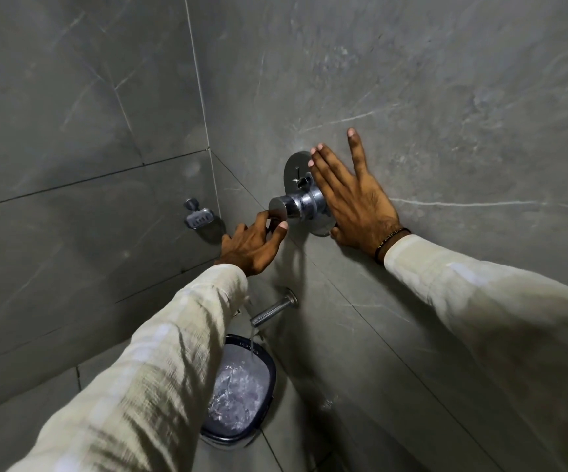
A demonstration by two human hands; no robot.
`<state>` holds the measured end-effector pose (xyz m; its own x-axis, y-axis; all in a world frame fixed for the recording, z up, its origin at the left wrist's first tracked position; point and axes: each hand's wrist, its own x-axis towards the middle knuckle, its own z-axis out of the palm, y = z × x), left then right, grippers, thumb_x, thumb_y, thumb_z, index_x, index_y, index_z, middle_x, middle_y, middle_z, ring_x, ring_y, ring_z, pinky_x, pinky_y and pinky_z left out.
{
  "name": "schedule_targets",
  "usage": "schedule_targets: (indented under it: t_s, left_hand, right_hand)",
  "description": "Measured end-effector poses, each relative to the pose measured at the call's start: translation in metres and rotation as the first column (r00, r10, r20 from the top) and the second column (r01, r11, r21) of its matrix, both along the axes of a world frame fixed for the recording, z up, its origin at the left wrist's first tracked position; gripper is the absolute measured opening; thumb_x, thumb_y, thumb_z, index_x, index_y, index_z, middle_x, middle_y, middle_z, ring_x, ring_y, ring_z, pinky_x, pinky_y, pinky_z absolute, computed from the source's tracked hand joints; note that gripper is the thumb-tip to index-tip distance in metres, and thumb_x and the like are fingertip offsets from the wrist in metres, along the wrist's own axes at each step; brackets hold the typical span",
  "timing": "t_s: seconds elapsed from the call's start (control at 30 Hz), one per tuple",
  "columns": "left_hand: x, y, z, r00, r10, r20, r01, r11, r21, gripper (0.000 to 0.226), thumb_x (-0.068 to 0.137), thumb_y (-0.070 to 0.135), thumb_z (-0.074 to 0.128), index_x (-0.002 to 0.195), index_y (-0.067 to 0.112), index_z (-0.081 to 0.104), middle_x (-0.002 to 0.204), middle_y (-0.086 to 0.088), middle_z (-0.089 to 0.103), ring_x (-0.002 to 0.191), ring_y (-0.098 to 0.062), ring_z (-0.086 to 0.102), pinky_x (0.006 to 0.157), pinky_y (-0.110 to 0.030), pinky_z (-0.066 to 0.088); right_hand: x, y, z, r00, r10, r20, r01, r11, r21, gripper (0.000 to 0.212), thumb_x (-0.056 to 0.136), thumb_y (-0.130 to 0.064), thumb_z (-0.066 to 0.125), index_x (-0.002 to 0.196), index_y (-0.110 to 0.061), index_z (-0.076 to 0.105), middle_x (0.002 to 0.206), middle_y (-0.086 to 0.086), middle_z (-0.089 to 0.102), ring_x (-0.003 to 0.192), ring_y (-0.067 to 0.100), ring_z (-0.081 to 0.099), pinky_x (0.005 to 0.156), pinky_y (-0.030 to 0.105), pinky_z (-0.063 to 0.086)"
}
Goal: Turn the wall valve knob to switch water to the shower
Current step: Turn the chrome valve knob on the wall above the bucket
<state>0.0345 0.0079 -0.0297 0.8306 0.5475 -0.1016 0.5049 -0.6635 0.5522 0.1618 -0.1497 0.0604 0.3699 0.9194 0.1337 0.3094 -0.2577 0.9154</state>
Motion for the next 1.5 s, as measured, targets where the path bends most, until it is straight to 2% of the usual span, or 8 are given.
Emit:
schedule_targets:
  t_s: [0.3,0.43,0.53,0.7,0.97,1.13,1.33,1.5]
  left_hand:
    - [-0.002,0.000,0.002,0.998,0.009,0.067,-0.006,0.999,-0.041,0.061,0.101,0.066,0.023,0.152,0.032,0.025,0.145,-0.011,0.060,0.136,-0.037,0.048,0.115,-0.066,0.021]
    - [0.001,0.004,0.015,0.980,0.036,0.198,-0.027,0.998,-0.048,0.071,0.100,0.066,0.029,0.157,0.025,0.023,0.159,-0.007,0.046,0.144,-0.036,0.044,0.117,-0.069,0.019]
    - [0.011,0.005,0.030,0.950,0.031,0.311,-0.043,0.999,0.033,0.066,0.102,0.061,0.032,0.154,0.022,0.032,0.160,-0.007,0.044,0.146,-0.034,0.040,0.118,-0.066,0.023]
    - [0.032,0.000,0.048,0.919,-0.024,0.393,-0.036,0.989,0.146,0.050,0.104,0.048,0.040,0.144,0.018,0.046,0.146,-0.009,0.055,0.135,-0.030,0.049,0.116,-0.056,0.031]
    - [0.049,-0.008,0.060,0.930,-0.045,0.364,-0.046,0.970,0.237,0.025,0.102,0.031,0.052,0.117,0.013,0.062,0.116,-0.012,0.064,0.108,-0.031,0.059,0.102,-0.051,0.045]
    - [0.051,-0.008,0.066,0.911,-0.016,0.413,-0.059,0.984,0.170,0.021,0.099,0.025,0.057,0.113,0.010,0.063,0.113,-0.012,0.064,0.104,-0.030,0.059,0.097,-0.049,0.050]
    - [0.056,-0.010,0.072,0.889,0.020,0.457,-0.085,0.989,0.124,0.015,0.099,0.016,0.061,0.106,0.004,0.065,0.109,-0.015,0.065,0.091,-0.021,0.056,0.077,-0.028,0.041]
    - [0.058,-0.012,0.079,0.875,0.086,0.476,-0.134,0.989,0.068,0.012,0.094,0.010,0.068,0.101,0.002,0.072,0.102,-0.015,0.071,0.091,-0.028,0.068,0.080,-0.038,0.059]
  right_hand:
    - [0.000,0.000,0.001,1.000,-0.007,0.004,0.007,1.000,-0.004,0.116,0.096,-0.081,0.031,0.172,-0.002,-0.005,0.178,0.028,-0.013,0.167,0.044,-0.012,0.122,0.080,-0.009]
    - [0.000,0.000,0.000,1.000,-0.008,-0.005,0.008,1.000,-0.002,0.115,0.097,-0.081,0.032,0.172,-0.002,-0.005,0.178,0.029,-0.014,0.167,0.045,-0.012,0.123,0.080,-0.009]
    - [0.000,0.001,-0.001,1.000,-0.006,0.002,0.006,1.000,-0.003,0.117,0.096,-0.082,0.033,0.172,-0.002,-0.006,0.178,0.029,-0.014,0.167,0.045,-0.013,0.123,0.080,-0.009]
    - [0.002,0.002,-0.004,1.000,-0.007,0.013,0.007,1.000,0.001,0.121,0.093,-0.085,0.034,0.172,-0.002,-0.005,0.177,0.031,-0.015,0.166,0.047,-0.013,0.122,0.082,-0.010]
    - [0.005,0.004,-0.006,1.000,-0.004,0.028,0.004,1.000,0.000,0.123,0.091,-0.087,0.034,0.172,-0.002,-0.004,0.177,0.030,-0.014,0.166,0.047,-0.013,0.117,0.085,-0.016]
    - [0.004,0.003,-0.005,0.999,-0.007,0.033,0.007,1.000,0.001,0.122,0.092,-0.086,0.036,0.172,-0.002,-0.004,0.177,0.030,-0.014,0.166,0.047,-0.014,0.115,0.085,-0.018]
    - [0.003,0.003,-0.004,1.000,-0.006,0.024,0.006,1.000,0.009,0.123,0.092,-0.085,0.036,0.171,-0.001,-0.005,0.177,0.030,-0.014,0.167,0.046,-0.012,0.120,0.084,-0.012]
    - [0.003,0.003,-0.004,1.000,-0.006,0.007,0.006,1.000,0.010,0.123,0.092,-0.086,0.036,0.171,-0.002,-0.005,0.177,0.030,-0.014,0.167,0.046,-0.013,0.123,0.082,-0.009]
